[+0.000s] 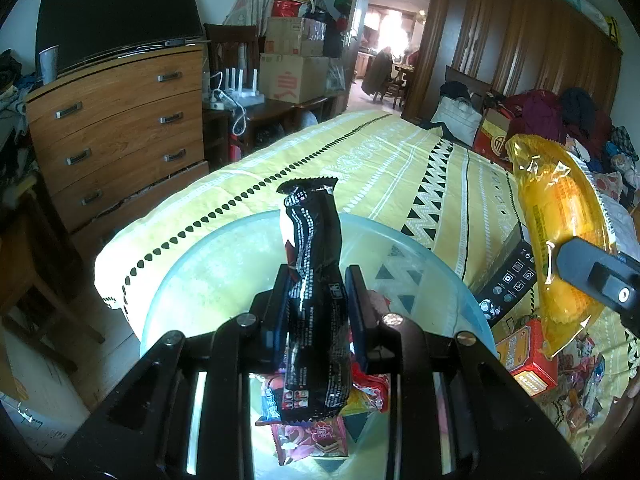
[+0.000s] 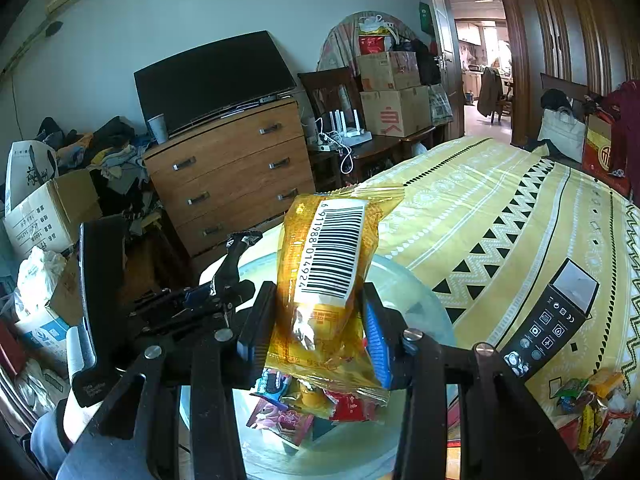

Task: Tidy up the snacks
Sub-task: 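Hold both packets above the basin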

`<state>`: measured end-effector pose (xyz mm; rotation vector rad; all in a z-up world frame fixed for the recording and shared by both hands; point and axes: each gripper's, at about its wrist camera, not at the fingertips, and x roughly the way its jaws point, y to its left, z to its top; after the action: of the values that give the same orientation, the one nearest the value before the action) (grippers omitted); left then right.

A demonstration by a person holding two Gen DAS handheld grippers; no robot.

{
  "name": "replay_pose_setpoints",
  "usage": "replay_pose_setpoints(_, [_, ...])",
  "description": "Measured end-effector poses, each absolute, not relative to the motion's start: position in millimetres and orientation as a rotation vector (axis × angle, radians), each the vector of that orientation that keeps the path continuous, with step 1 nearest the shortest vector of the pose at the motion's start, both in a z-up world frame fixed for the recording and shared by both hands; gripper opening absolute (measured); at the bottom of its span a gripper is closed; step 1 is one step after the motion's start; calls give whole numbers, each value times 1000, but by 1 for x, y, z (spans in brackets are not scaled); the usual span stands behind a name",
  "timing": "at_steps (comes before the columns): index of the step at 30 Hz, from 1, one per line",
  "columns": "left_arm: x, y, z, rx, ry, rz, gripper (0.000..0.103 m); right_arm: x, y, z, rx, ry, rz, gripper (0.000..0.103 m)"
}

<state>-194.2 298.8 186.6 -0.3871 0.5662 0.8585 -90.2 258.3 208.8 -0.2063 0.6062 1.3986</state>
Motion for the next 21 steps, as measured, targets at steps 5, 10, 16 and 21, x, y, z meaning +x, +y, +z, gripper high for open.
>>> replay_pose_setpoints(5, [-194,298,187,-387,567,859,26,-90,258,208,-207,607,1398,44])
replay_pose_setpoints(10, [-195,299,186,-391,570,858,26,-91,258,206,-208,612,1401,44])
replay_pose_setpoints(16, [-196,299,186,-393,572,857,26,-92,258,205,-208,613,1401,45])
replay_pose_setpoints(21, [-195,298,184,-393,576,856,26,-92,258,205,-209,611,1401,45])
